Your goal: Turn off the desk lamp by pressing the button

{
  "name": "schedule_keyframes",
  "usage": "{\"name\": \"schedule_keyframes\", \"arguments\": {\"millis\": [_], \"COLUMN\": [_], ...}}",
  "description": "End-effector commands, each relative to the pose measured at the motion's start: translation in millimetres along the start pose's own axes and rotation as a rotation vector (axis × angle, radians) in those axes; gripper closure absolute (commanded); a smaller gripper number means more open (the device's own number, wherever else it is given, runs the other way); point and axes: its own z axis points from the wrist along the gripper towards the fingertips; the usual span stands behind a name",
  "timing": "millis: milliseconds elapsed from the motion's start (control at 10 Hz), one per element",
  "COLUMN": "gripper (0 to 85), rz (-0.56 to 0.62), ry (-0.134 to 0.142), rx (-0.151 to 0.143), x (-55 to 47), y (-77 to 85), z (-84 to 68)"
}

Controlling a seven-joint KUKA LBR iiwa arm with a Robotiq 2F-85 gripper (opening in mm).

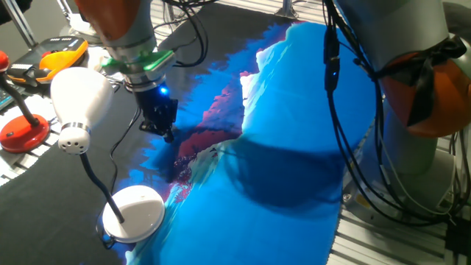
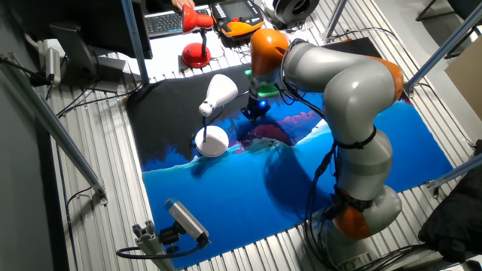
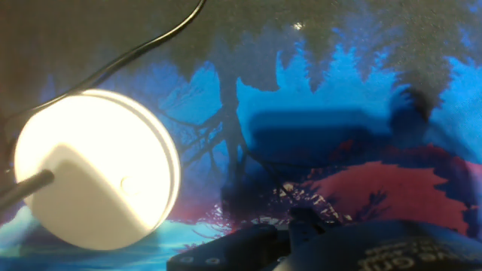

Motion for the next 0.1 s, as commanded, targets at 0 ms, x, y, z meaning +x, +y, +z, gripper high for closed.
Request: {"name": "schedule_keyframes", "arguments": {"millis": [0], "gripper": [85.0], "rz": [0.006], "ry": [-0.004], "rx": [-0.015], "x": [-1.0], "y": [1.1], "z": [0.2]}}
